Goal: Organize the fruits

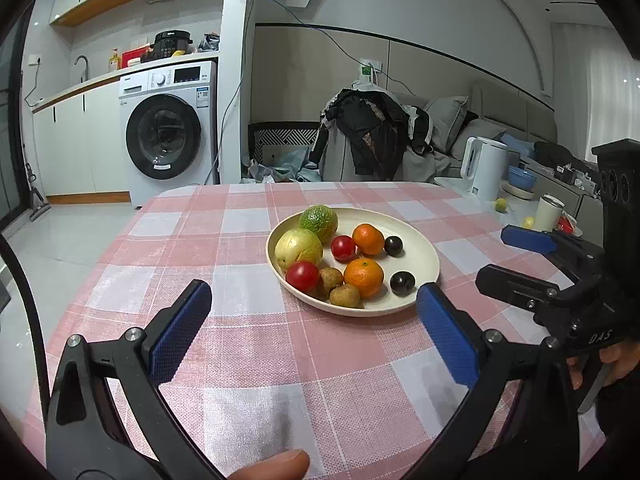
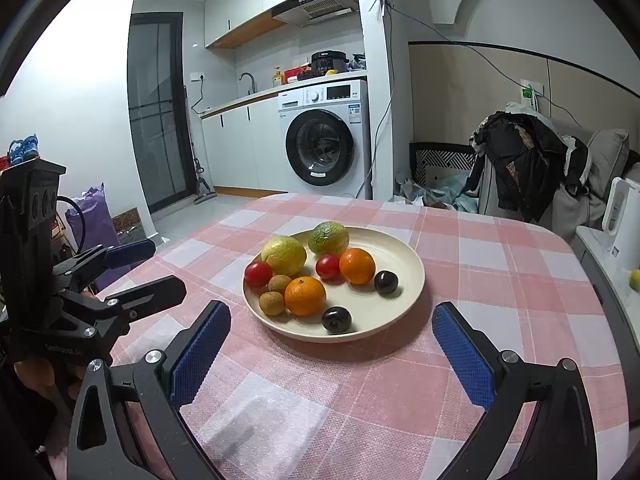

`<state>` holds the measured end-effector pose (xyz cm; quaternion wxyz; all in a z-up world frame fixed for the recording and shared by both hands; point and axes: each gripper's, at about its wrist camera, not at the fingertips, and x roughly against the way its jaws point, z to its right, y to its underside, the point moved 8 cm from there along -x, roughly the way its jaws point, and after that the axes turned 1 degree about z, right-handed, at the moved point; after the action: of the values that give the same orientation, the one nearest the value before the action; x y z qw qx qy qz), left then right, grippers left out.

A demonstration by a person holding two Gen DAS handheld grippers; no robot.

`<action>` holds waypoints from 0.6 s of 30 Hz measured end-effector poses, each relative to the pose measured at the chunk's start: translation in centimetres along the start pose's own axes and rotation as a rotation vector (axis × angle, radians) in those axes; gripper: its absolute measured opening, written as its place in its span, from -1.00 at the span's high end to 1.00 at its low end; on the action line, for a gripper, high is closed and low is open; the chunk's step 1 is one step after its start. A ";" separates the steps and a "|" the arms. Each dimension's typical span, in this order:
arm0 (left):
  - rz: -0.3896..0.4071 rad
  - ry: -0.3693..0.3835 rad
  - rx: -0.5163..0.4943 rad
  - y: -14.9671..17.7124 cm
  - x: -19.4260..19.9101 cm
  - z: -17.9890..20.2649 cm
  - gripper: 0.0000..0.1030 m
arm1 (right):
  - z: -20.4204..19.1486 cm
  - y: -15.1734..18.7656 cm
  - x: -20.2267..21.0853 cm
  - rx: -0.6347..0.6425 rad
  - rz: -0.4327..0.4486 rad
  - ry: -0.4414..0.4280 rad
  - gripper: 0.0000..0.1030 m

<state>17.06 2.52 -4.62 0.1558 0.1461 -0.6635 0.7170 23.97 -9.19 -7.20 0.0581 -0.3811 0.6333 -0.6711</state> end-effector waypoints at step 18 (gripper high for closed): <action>-0.003 0.010 -0.003 -0.1 -0.2 0.3 -0.98 | -0.6 -0.1 0.5 0.032 0.032 0.021 -1.00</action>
<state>17.29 2.24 -4.63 0.1605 0.1431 -0.6638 0.7164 23.30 -9.00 -6.83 0.0684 -0.3629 0.6289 -0.6842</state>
